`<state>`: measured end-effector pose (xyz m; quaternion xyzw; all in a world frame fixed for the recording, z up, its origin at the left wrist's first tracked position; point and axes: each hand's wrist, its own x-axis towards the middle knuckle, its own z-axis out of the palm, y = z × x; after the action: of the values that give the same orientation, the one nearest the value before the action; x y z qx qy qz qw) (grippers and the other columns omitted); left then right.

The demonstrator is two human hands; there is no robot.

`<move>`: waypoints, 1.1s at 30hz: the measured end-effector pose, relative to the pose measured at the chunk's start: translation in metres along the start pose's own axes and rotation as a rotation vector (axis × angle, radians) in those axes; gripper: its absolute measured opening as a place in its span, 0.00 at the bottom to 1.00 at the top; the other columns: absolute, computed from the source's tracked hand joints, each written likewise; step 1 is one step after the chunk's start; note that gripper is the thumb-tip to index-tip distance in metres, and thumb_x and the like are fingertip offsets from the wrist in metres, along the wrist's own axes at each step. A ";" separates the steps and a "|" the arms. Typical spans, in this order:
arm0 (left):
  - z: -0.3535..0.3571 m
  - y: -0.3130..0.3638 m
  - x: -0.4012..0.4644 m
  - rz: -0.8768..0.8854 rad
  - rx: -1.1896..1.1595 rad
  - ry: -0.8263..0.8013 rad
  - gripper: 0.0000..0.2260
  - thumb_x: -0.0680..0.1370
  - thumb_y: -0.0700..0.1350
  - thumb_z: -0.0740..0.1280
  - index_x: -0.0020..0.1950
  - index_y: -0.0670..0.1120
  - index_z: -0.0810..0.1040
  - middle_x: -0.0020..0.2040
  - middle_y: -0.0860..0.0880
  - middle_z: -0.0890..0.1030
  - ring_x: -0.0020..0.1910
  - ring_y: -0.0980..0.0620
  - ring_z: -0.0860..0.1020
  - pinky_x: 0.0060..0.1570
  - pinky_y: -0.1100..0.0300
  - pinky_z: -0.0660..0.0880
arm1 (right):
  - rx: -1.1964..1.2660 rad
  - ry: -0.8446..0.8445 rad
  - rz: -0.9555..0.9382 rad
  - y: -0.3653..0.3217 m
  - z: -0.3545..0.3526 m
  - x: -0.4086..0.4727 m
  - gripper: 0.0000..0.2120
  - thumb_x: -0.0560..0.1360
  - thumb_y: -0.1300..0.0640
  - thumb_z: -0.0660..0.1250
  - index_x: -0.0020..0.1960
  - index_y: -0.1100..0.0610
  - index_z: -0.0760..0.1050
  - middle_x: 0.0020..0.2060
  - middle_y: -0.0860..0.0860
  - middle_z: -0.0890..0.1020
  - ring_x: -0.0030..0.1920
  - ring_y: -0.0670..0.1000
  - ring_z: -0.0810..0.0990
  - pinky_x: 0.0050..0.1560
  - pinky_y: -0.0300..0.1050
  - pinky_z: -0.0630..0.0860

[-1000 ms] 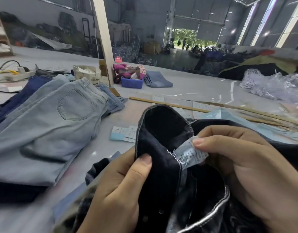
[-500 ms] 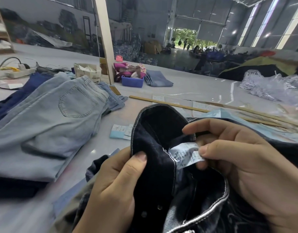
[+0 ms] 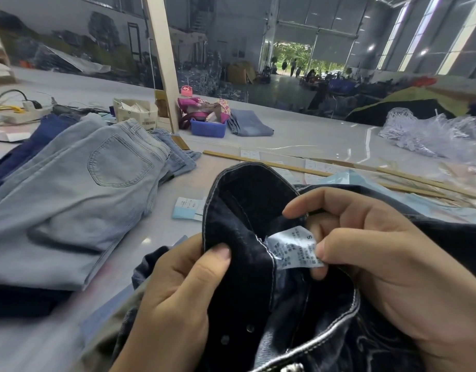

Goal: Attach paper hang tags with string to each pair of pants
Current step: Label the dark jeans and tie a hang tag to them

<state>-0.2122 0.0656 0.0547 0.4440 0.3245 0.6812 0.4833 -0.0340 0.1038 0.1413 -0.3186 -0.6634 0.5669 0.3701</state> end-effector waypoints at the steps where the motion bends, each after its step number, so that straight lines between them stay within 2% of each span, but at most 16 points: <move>1: 0.000 0.002 0.001 0.004 0.014 0.000 0.14 0.67 0.52 0.71 0.49 0.48 0.85 0.44 0.39 0.85 0.43 0.42 0.85 0.39 0.54 0.81 | -0.010 -0.021 -0.007 0.000 0.001 -0.001 0.17 0.60 0.67 0.63 0.45 0.55 0.82 0.27 0.53 0.75 0.28 0.48 0.76 0.32 0.33 0.73; 5: 0.000 0.020 0.014 0.060 0.215 0.030 0.20 0.64 0.55 0.76 0.54 0.50 0.83 0.48 0.43 0.86 0.47 0.41 0.85 0.49 0.44 0.79 | 0.024 -0.073 -0.070 -0.003 0.007 -0.004 0.20 0.65 0.65 0.67 0.56 0.55 0.79 0.43 0.55 0.85 0.46 0.50 0.83 0.47 0.36 0.77; 8: -0.018 0.029 0.027 -0.022 0.445 0.130 0.17 0.62 0.51 0.75 0.49 0.55 0.84 0.43 0.47 0.87 0.43 0.46 0.85 0.51 0.43 0.79 | -0.111 -0.047 -0.131 -0.013 0.000 -0.016 0.25 0.66 0.57 0.72 0.61 0.45 0.77 0.58 0.47 0.82 0.60 0.45 0.80 0.57 0.40 0.77; 11: -0.044 0.038 0.040 -0.169 0.794 0.108 0.17 0.59 0.55 0.73 0.48 0.56 0.83 0.39 0.54 0.86 0.41 0.52 0.85 0.49 0.47 0.79 | -0.818 0.183 -0.217 -0.027 -0.038 -0.042 0.26 0.65 0.36 0.65 0.62 0.30 0.69 0.58 0.29 0.75 0.57 0.31 0.75 0.53 0.32 0.76; 13: -0.051 0.051 0.048 -0.192 0.933 0.160 0.21 0.59 0.57 0.75 0.50 0.55 0.79 0.38 0.51 0.84 0.37 0.47 0.83 0.41 0.47 0.79 | -1.180 0.231 -0.072 -0.036 -0.063 -0.057 0.30 0.59 0.26 0.60 0.61 0.28 0.65 0.54 0.26 0.73 0.55 0.31 0.73 0.50 0.34 0.73; 15: -0.047 0.070 0.057 -0.012 0.949 0.265 0.19 0.61 0.56 0.71 0.51 0.62 0.75 0.45 0.54 0.81 0.39 0.46 0.79 0.42 0.41 0.79 | -1.339 0.164 0.154 -0.035 -0.073 -0.065 0.42 0.53 0.21 0.56 0.67 0.29 0.60 0.58 0.27 0.71 0.60 0.34 0.71 0.61 0.37 0.70; 17: -0.024 0.094 0.063 0.260 0.888 0.268 0.16 0.62 0.59 0.65 0.49 0.69 0.73 0.46 0.61 0.79 0.45 0.50 0.78 0.48 0.39 0.78 | -1.366 0.117 0.268 -0.026 -0.071 -0.069 0.48 0.54 0.20 0.54 0.73 0.31 0.53 0.67 0.29 0.66 0.67 0.35 0.66 0.63 0.31 0.63; 19: 0.015 0.112 0.059 0.460 0.893 0.129 0.13 0.67 0.60 0.63 0.50 0.69 0.74 0.47 0.63 0.80 0.45 0.60 0.79 0.41 0.49 0.79 | -1.344 0.118 0.247 -0.023 -0.061 -0.071 0.42 0.63 0.24 0.60 0.73 0.32 0.51 0.69 0.30 0.67 0.67 0.36 0.68 0.57 0.29 0.62; 20: 0.038 0.117 0.055 0.517 0.955 0.008 0.11 0.69 0.63 0.62 0.51 0.68 0.74 0.49 0.66 0.79 0.45 0.66 0.78 0.37 0.60 0.78 | -1.335 0.118 0.236 -0.026 -0.057 -0.073 0.38 0.67 0.28 0.62 0.73 0.33 0.52 0.68 0.31 0.68 0.66 0.36 0.69 0.55 0.30 0.62; 21: 0.058 0.118 0.051 0.556 1.070 -0.111 0.12 0.71 0.67 0.59 0.53 0.70 0.72 0.51 0.70 0.77 0.47 0.74 0.75 0.37 0.70 0.72 | -1.329 0.106 0.231 -0.031 -0.054 -0.075 0.34 0.70 0.30 0.63 0.72 0.33 0.53 0.67 0.32 0.70 0.66 0.37 0.70 0.54 0.30 0.63; 22: 0.076 0.115 0.048 0.553 1.190 -0.224 0.15 0.70 0.72 0.55 0.54 0.73 0.69 0.54 0.77 0.72 0.51 0.81 0.68 0.39 0.74 0.67 | -1.325 0.083 0.227 -0.038 -0.053 -0.077 0.33 0.70 0.31 0.63 0.70 0.32 0.54 0.66 0.33 0.71 0.65 0.38 0.71 0.55 0.30 0.65; 24: 0.098 0.102 0.048 0.345 1.350 -0.421 0.26 0.64 0.80 0.44 0.59 0.77 0.60 0.56 0.82 0.62 0.56 0.82 0.59 0.51 0.69 0.64 | -1.267 0.020 0.215 -0.053 -0.051 -0.081 0.32 0.64 0.28 0.58 0.66 0.29 0.52 0.63 0.34 0.74 0.61 0.38 0.73 0.57 0.33 0.70; 25: 0.101 0.090 0.051 0.230 1.435 -0.493 0.32 0.62 0.80 0.41 0.64 0.75 0.58 0.61 0.79 0.61 0.58 0.78 0.58 0.59 0.64 0.63 | -1.239 0.008 0.199 -0.058 -0.050 -0.083 0.32 0.60 0.27 0.54 0.63 0.26 0.49 0.62 0.34 0.74 0.60 0.37 0.74 0.58 0.33 0.71; 27: 0.091 0.056 0.058 0.054 1.623 -0.582 0.38 0.64 0.79 0.39 0.72 0.68 0.56 0.73 0.65 0.60 0.70 0.62 0.58 0.71 0.53 0.59 | -1.267 -0.019 0.200 -0.054 -0.048 -0.085 0.33 0.58 0.24 0.49 0.61 0.25 0.45 0.62 0.36 0.73 0.61 0.37 0.73 0.61 0.36 0.70; 30: 0.058 0.018 0.055 -0.311 1.612 -0.714 0.39 0.68 0.78 0.42 0.77 0.66 0.47 0.80 0.60 0.49 0.78 0.59 0.49 0.76 0.47 0.48 | -1.347 -0.090 0.276 -0.020 -0.045 -0.084 0.33 0.71 0.25 0.54 0.70 0.27 0.41 0.65 0.38 0.61 0.67 0.44 0.63 0.69 0.43 0.60; 33: 0.040 0.011 0.056 -0.392 1.576 -0.804 0.50 0.56 0.83 0.37 0.77 0.67 0.41 0.80 0.61 0.42 0.78 0.60 0.43 0.77 0.52 0.45 | -1.315 -0.096 0.348 0.001 -0.049 -0.085 0.36 0.72 0.25 0.54 0.68 0.24 0.33 0.68 0.37 0.49 0.69 0.41 0.55 0.73 0.42 0.49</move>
<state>-0.1871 0.1157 0.0971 0.7873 0.5733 -0.0390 0.2235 0.0526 0.0577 0.1338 -0.5537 -0.8249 0.1106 -0.0268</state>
